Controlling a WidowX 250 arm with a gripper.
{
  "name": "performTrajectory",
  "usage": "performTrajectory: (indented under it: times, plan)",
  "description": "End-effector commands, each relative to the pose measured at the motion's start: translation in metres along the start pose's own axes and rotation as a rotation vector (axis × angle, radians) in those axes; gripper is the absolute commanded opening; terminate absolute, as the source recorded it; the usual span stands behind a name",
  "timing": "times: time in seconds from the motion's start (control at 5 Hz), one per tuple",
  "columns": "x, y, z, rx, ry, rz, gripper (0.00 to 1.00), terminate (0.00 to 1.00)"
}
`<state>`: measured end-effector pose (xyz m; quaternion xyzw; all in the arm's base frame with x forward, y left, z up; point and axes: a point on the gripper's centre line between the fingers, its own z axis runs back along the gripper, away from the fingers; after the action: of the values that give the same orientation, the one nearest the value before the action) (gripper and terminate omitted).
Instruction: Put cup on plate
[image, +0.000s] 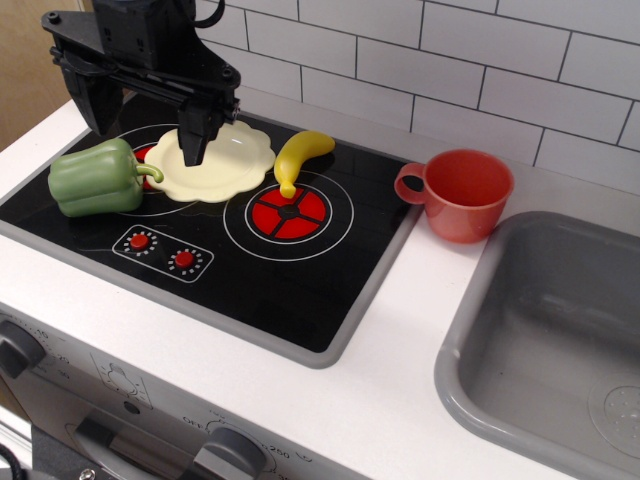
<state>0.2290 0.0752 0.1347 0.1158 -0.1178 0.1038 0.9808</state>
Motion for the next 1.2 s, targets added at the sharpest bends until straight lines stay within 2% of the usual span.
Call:
performTrajectory:
  times: [0.0,0.2,0.4,0.6,0.8,1.0]
  plan:
    - [0.0,0.0,0.0,0.0,0.0,0.0,1.0,0.0]
    - [0.007,-0.006,-0.005,0.024,-0.142,-0.149,1.0,0.0]
    - [0.015,-0.02,-0.018,-0.015,-0.099,-0.405,1.0,0.0]
    - [0.024,-0.035,-0.025,-0.08,-0.118,-0.649,1.0,0.0]
    - [0.026,-0.05,-0.028,-0.137,-0.094,-0.907,1.0,0.0]
    - [0.027,-0.059,-0.026,-0.193,-0.113,-1.153,1.0,0.0]
